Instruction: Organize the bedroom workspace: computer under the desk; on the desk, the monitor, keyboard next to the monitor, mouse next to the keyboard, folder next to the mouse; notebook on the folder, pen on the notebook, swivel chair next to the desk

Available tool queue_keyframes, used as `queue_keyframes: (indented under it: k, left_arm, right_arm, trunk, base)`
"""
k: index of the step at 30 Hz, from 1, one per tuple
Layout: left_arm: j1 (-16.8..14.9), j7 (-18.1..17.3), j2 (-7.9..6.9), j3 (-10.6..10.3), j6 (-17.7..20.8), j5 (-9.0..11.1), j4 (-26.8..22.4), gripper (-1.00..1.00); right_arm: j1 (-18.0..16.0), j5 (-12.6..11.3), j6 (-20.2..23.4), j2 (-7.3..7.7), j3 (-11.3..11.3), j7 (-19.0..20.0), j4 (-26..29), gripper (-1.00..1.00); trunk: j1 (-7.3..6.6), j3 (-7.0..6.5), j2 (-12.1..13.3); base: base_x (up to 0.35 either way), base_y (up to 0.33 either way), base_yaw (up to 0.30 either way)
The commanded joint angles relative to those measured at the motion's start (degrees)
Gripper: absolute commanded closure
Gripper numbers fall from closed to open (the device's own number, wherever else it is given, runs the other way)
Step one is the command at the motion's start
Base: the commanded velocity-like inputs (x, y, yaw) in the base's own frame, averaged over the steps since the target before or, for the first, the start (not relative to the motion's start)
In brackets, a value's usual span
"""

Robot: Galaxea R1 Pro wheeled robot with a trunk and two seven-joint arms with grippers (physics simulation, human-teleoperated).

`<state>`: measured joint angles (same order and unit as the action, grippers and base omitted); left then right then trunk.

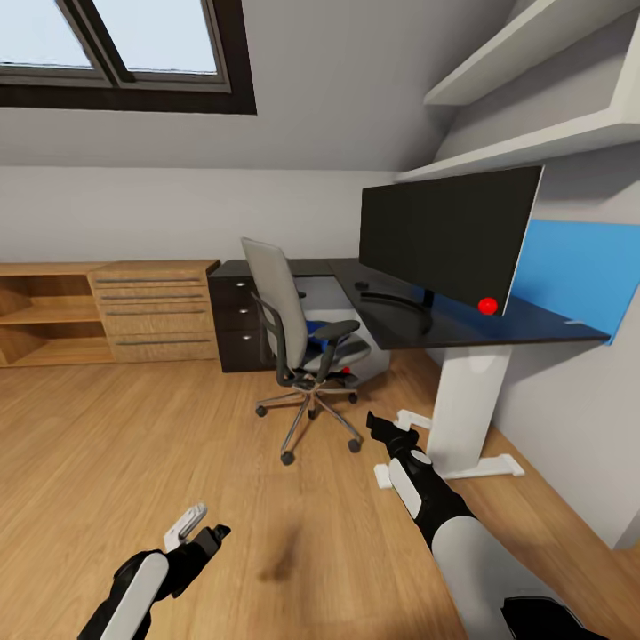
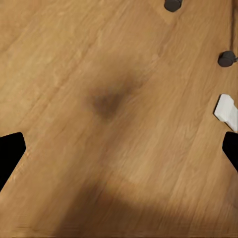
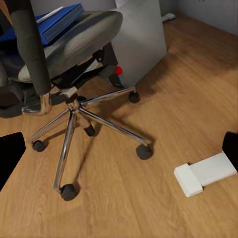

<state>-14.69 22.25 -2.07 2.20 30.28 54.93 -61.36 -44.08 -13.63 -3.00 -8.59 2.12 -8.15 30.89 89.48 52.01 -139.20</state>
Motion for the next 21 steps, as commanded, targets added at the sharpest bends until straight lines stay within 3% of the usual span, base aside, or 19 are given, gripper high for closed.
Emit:
queue_keyframes:
  k: [1, 8, 21]
  left_arm:
    - [0.04, 0.46, -0.01, 0.0, 0.11, 0.6, -0.03, -1.0]
    - [1.01, -2.09, -0.03, -0.31, -0.1, -0.51, 1.94, -1.0]
    - [1.15, -2.71, -0.04, -0.35, -0.15, -0.73, 2.44, -1.0]
  right_arm:
    - [-0.04, -0.57, -0.28, -0.04, 0.08, -0.01, -0.03, -1.0]
    - [-0.04, -0.56, 0.06, 0.0, 0.09, -0.02, -0.16, -1.0]
    - [-0.15, -0.58, 0.62, 0.1, 0.21, -0.03, -0.29, -1.0]
  trunk:
    - [0.0, 0.05, -0.03]
    - [0.0, 0.05, -0.03]
    - [0.0, 0.05, -0.03]
  base:
    - [0.092, 0.022, 0.0]
    - [0.245, 0.07, 0.0]
    - [0.324, 0.041, 0.0]
